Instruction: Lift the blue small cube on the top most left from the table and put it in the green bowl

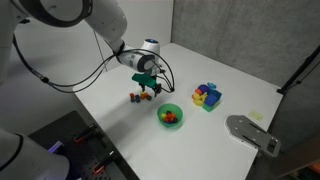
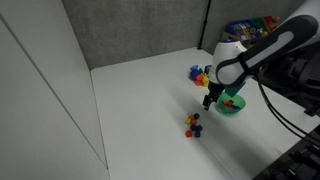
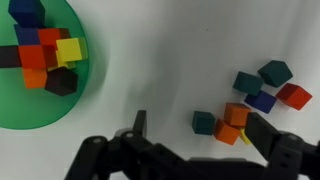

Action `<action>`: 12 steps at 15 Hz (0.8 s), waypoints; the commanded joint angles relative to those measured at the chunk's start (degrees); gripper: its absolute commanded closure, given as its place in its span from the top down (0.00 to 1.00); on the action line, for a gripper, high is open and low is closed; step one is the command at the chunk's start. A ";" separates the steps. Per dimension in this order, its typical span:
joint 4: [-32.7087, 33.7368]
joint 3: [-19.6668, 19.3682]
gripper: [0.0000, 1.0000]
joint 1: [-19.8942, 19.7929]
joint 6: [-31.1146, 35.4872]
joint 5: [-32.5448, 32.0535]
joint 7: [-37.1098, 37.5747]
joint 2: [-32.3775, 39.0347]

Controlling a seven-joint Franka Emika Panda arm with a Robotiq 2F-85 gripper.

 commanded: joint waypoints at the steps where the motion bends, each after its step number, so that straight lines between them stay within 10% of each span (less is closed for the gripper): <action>1: 5.01 -0.85 1.00 1.29 0.25 -1.98 2.02 5.22; 12: 13.13 -2.59 1.00 4.33 -0.43 -2.98 4.22 14.45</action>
